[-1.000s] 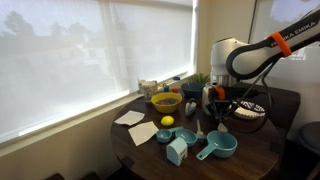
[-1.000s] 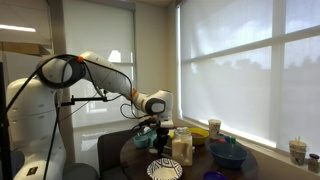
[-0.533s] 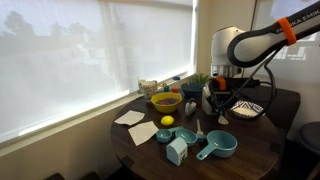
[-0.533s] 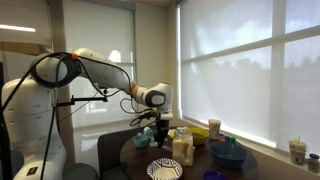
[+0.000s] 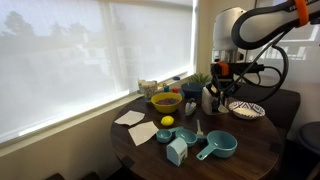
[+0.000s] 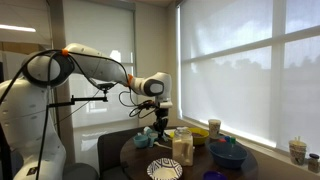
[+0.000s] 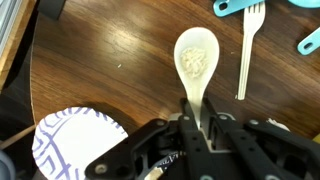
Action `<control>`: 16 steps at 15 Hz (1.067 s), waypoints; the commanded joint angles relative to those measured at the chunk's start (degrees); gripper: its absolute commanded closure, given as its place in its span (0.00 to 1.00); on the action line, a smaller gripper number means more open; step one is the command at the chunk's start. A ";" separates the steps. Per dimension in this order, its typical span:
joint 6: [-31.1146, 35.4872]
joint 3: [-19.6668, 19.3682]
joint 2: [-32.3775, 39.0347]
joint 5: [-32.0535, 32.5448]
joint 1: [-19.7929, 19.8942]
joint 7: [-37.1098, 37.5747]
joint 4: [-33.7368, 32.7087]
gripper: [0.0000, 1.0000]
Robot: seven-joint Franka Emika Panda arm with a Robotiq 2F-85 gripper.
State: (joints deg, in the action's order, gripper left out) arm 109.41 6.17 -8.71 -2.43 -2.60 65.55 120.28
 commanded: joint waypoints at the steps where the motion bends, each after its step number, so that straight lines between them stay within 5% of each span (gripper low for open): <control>1: -0.30 0.25 0.02 0.55 -0.02 0.00 -0.61 0.86; 4: -0.23 0.49 0.02 1.00 -0.07 0.01 -0.75 0.86; 5: -0.23 0.49 0.02 1.02 -0.07 0.01 -0.75 0.96; 16: -3.11 -0.35 -4.06 -1.37 0.36 -0.72 -4.34 0.96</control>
State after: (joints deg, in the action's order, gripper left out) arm 108.58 6.09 -11.50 -1.74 -2.36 65.56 117.46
